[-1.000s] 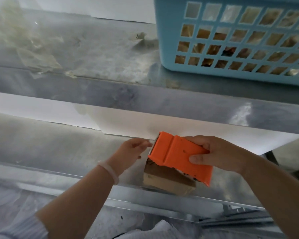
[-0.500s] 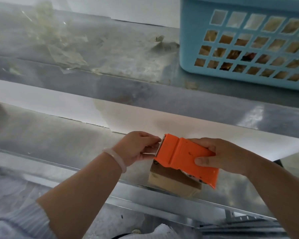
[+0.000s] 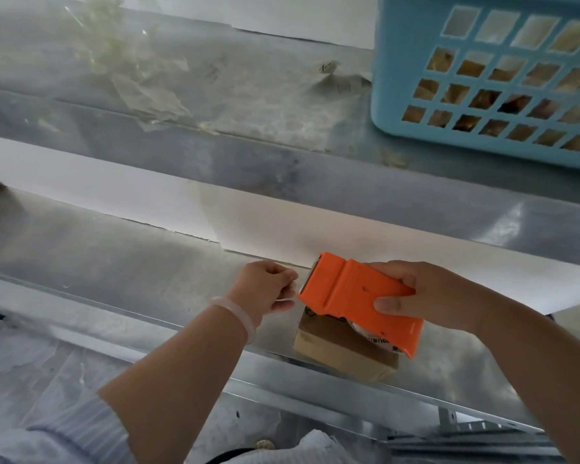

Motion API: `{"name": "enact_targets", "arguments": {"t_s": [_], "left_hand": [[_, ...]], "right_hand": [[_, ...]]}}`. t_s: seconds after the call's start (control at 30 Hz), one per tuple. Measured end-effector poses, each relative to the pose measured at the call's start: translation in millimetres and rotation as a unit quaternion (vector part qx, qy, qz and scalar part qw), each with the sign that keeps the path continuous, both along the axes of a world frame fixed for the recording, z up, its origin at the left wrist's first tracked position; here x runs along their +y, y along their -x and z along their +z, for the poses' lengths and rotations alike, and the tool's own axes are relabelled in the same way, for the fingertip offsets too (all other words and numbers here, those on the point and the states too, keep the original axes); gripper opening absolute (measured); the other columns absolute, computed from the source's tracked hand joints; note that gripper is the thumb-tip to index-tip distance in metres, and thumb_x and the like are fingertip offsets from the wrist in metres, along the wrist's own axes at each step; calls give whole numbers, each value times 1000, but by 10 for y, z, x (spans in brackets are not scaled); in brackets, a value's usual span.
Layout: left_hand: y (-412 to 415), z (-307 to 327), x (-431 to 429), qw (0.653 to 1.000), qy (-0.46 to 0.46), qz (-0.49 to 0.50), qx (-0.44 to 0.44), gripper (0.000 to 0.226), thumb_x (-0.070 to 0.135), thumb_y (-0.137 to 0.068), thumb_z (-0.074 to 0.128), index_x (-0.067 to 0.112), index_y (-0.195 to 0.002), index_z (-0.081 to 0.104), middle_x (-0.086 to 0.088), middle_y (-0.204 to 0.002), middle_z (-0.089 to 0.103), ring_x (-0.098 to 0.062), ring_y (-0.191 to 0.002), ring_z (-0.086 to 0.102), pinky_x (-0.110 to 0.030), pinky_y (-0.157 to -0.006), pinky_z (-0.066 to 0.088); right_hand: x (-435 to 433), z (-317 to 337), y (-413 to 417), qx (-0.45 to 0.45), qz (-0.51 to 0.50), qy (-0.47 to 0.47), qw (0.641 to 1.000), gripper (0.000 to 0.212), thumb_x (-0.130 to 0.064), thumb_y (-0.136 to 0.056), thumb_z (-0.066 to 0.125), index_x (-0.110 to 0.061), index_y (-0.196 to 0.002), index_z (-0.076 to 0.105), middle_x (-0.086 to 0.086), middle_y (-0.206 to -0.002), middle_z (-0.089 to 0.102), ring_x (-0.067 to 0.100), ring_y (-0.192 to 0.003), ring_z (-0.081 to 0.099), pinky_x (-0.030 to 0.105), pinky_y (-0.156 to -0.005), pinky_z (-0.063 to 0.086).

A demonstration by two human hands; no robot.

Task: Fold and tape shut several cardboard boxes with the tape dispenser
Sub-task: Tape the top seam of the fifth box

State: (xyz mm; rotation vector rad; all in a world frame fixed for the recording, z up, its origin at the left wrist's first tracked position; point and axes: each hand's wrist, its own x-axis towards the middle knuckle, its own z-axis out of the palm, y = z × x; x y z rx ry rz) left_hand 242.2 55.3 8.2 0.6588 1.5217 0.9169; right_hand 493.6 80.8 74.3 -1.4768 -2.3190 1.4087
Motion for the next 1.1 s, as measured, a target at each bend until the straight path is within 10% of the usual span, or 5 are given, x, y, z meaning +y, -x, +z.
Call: {"name": "enact_targets", "arguments": {"t_s": [0.53, 1.1], "left_hand": [[141, -229, 2, 999, 14, 36, 8, 10, 11, -93, 63, 4, -88, 67, -5, -66, 59, -13, -58, 57, -30, -60, 57], [8, 94, -72, 993, -17, 55, -99, 10, 8, -94, 60, 5, -88, 67, -4, -63, 57, -12, -56, 55, -29, -60, 57]], "right_hand": [[83, 46, -34, -28, 4, 6, 1000, 47, -57, -69, 67, -62, -113, 50, -36, -104, 63, -4, -97, 64, 22, -84, 50], [12, 190, -283, 15, -20, 13, 1000, 72, -73, -59, 72, -51, -125, 55, -21, -117, 67, 10, -109, 65, 46, -99, 51]]}}
